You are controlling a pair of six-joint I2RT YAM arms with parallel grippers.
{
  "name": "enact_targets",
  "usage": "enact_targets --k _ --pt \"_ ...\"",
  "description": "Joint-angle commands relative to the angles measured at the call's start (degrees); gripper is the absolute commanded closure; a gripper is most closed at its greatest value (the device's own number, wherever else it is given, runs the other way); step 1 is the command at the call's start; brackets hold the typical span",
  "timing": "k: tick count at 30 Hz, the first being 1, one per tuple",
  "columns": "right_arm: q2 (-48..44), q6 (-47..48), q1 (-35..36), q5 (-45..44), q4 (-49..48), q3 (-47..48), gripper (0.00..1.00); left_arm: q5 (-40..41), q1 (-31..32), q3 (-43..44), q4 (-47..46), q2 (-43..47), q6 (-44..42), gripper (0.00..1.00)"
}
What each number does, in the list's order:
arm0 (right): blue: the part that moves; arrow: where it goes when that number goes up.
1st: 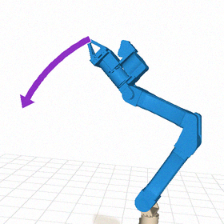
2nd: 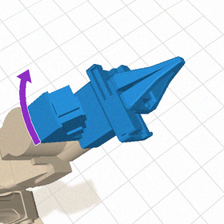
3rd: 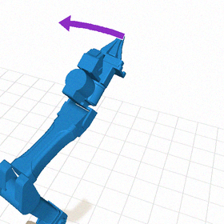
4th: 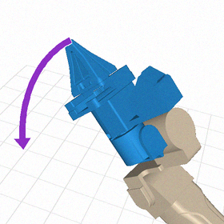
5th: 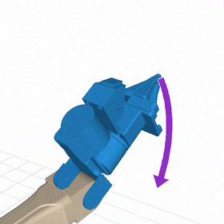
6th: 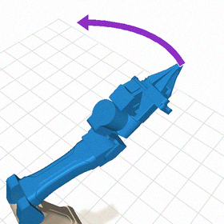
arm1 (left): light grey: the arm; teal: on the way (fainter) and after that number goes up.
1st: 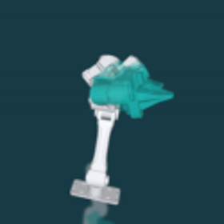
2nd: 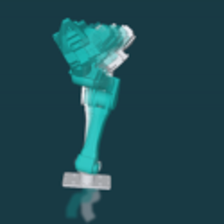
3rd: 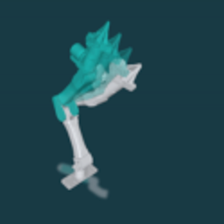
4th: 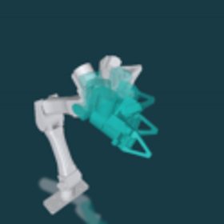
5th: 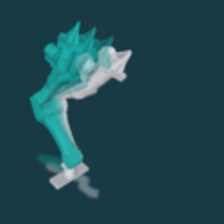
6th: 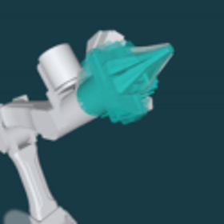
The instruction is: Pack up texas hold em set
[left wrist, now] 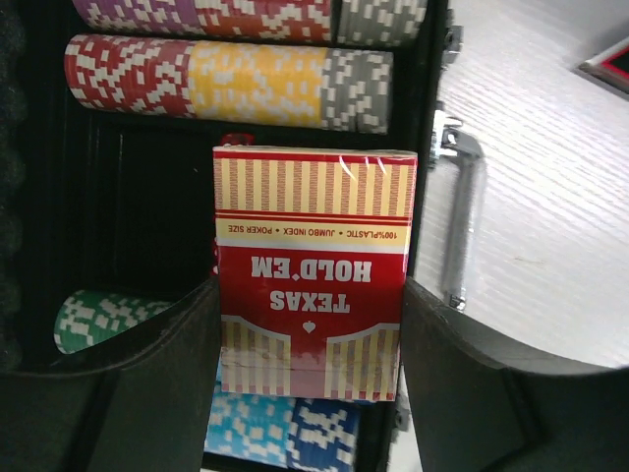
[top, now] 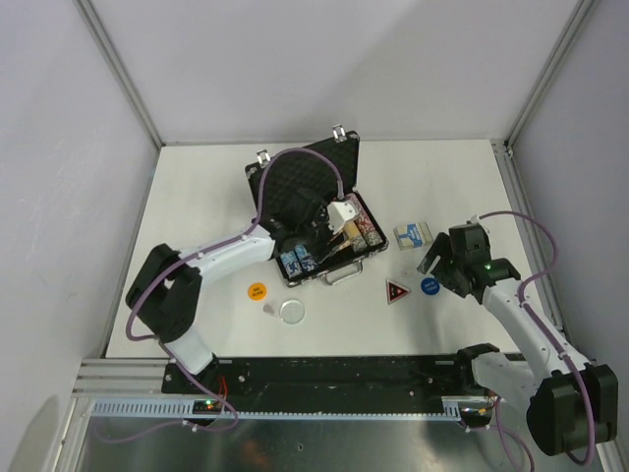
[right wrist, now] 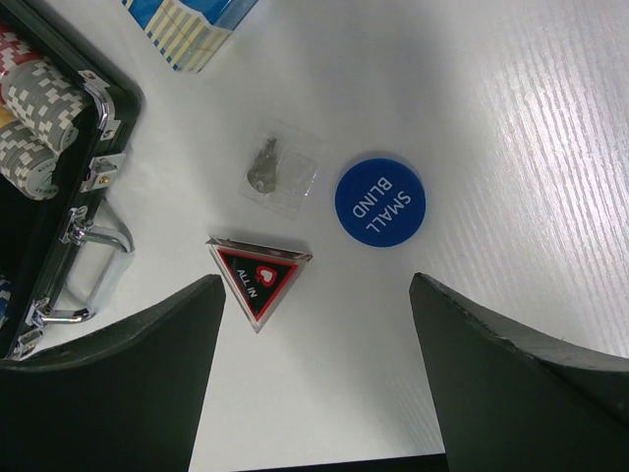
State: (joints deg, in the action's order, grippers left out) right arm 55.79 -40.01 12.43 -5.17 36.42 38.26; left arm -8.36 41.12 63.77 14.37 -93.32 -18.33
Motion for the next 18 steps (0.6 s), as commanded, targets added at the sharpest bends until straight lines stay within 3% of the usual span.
enact_targets --k 1,8,18 --pt "1.4 0.85 -0.53 1.11 -2.26 -0.12 0.18 -3.02 -1.94 5.48 -2.27 -2.83 -3.79 0.32" --pt "3.45 1.44 -0.96 2.21 -3.04 -0.08 0.18 -6.09 -3.74 9.26 -2.26 -6.71 -3.19 0.33" --pt "6.16 1.89 -1.73 4.13 -5.06 0.27 0.19 -8.47 -3.86 7.96 -2.26 -7.23 -1.29 0.34"
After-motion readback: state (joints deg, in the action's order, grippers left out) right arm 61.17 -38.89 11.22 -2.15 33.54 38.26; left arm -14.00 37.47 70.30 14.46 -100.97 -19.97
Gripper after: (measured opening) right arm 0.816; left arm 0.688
